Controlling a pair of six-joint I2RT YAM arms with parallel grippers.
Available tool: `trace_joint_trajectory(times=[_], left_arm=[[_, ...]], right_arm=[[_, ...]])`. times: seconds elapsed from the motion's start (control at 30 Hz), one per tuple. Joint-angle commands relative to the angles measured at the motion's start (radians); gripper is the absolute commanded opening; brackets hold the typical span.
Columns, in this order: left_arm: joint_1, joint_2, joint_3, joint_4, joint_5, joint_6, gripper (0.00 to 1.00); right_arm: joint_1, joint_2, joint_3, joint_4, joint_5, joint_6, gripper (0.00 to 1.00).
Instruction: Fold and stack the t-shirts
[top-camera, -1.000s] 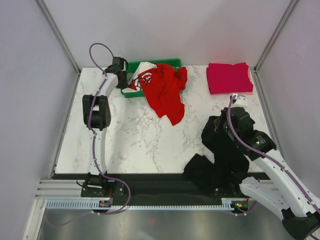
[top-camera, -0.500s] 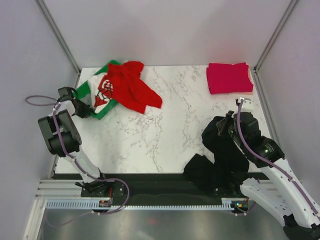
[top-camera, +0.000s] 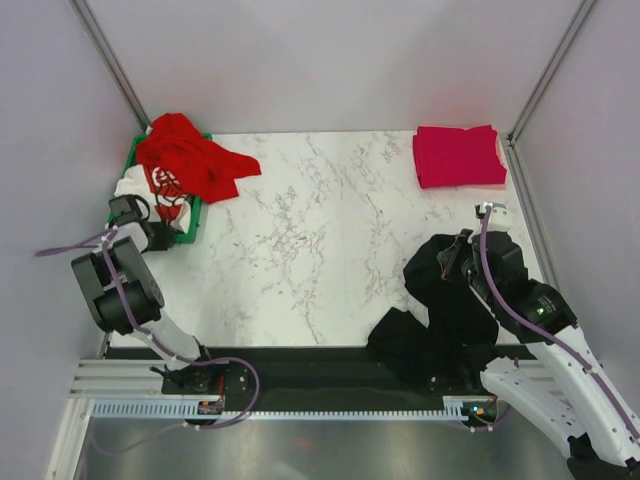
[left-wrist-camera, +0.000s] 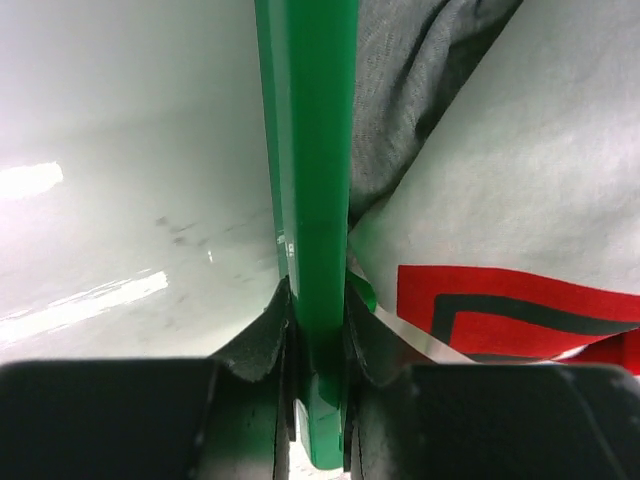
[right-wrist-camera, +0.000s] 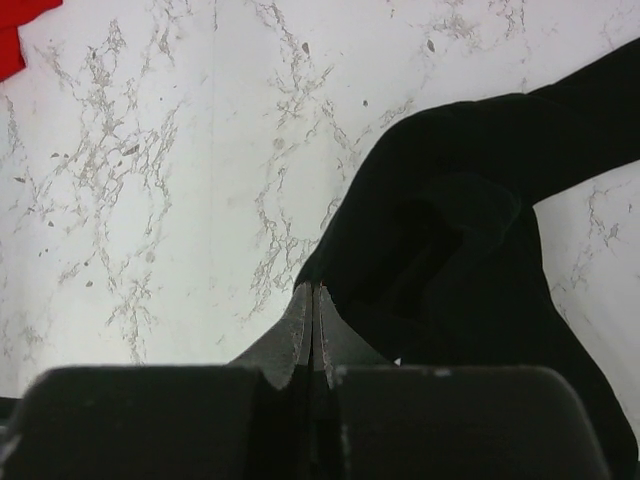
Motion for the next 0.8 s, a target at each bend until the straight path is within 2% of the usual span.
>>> trace_joint_trajectory(times=[0.0,0.03,0.07,0.13,0.17,0.23,0.27,0.4,0.43,0.57,0.63,0.67,0.7,0.77], left_arm=[[0.006,0.101,0.151,0.116,0.028,-0.155,0.05],[0.005,0.13,0.18,0.128,0.05,-0.155,0.09],[0.005,0.153,0.232,0.131,0.076,-0.156,0.22],[0.005,0.198,0.275,0.142,0.125,-0.126,0.4],[0.006,0.198,0.292,0.142,0.125,-0.114,0.6],[0.02,0.175,0.308,0.121,0.127,-0.022,0.75],[0.026,0.164,0.33,0.1,0.127,0.011,0.97],[0.043,0.092,0.342,-0.057,0.172,0.123,1.0],[0.043,0.03,0.319,-0.074,0.185,0.14,1.0],[0.042,-0.204,0.078,-0.082,0.223,0.193,1.0],[0.042,-0.294,-0.021,-0.092,0.225,0.244,0.98],[0.042,-0.398,-0.051,-0.111,0.211,0.265,0.98],[0.04,-0.446,-0.072,-0.125,0.208,0.279,0.98],[0.04,-0.588,-0.111,-0.154,0.209,0.307,0.97]], right_arm=[[0.0,-0.009,-0.008,-0.014,0.018,-0.014,0.0],[0.003,-0.008,-0.008,-0.011,0.018,-0.014,0.0],[0.003,-0.005,-0.008,-0.012,0.018,-0.014,0.0],[0.001,0.021,0.008,-0.008,0.02,-0.008,0.0],[0.003,0.043,0.018,-0.006,0.017,-0.006,0.0],[0.003,0.061,0.052,-0.003,0.011,-0.008,0.0],[0.003,0.076,0.063,-0.003,0.012,-0.008,0.0],[0.001,0.132,0.141,0.009,-0.003,-0.011,0.0],[0.001,0.15,0.161,0.02,-0.012,-0.014,0.0],[0.001,0.303,0.329,0.034,-0.081,-0.015,0.0],[0.012,0.378,0.51,0.04,-0.157,-0.028,0.0],[0.027,0.468,0.591,0.037,-0.231,-0.049,0.0],[0.055,0.515,0.779,0.01,-0.23,-0.057,0.0],[0.15,0.655,1.001,-0.035,-0.212,-0.089,0.0]])
